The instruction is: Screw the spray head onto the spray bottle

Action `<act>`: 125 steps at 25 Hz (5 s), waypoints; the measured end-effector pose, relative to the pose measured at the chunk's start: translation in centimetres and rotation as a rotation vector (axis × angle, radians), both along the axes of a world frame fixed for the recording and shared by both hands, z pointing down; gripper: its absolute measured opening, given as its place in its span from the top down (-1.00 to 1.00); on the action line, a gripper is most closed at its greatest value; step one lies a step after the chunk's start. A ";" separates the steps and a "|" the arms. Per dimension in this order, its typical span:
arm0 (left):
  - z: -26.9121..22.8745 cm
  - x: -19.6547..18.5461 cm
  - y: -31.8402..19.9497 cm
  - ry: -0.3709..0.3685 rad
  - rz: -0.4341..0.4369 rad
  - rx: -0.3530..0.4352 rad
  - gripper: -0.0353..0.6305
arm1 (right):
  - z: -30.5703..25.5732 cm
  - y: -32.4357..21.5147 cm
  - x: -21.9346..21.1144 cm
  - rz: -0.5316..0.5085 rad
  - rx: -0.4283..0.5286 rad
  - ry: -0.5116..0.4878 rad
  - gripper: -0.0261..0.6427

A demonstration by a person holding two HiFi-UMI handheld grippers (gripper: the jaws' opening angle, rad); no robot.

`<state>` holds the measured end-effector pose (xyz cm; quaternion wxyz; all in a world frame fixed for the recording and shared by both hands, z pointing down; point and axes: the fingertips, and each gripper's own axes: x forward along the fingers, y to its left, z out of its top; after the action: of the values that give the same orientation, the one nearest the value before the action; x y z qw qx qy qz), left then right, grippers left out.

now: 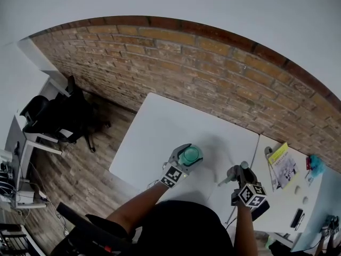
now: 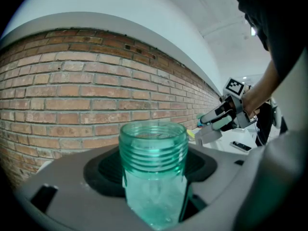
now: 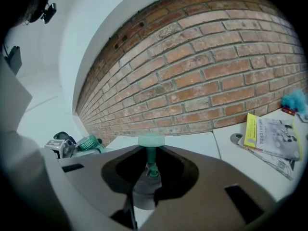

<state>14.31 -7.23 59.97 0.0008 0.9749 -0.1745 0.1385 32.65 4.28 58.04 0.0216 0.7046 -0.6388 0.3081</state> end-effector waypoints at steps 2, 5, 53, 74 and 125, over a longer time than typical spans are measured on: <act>0.1 0.0 0.0 -0.001 0.002 -0.002 -0.07 | -1.1 -0.3 -0.7 -0.024 0.034 0.019 0.72; 0.0 0.0 0.0 -0.001 0.006 -0.003 -0.07 | -2.6 -0.6 -1.8 -0.044 0.070 0.052 0.72; 0.3 -0.1 0.7 -0.011 0.074 -0.010 -0.07 | -18.3 -2.6 -1.8 -0.034 0.395 0.328 0.72; 0.5 -0.6 0.5 -0.016 0.081 -0.007 -0.07 | -20.5 -3.7 -3.7 -0.054 0.423 0.353 0.72; 0.3 0.0 0.8 -0.015 0.084 -0.010 -0.07 | -23.6 -5.5 -4.9 -0.093 0.469 0.321 0.72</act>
<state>14.31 -6.38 60.26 -0.0015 0.9802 -0.1326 0.1468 27.72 -1.19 34.39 -0.0273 0.7000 -0.7127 0.0353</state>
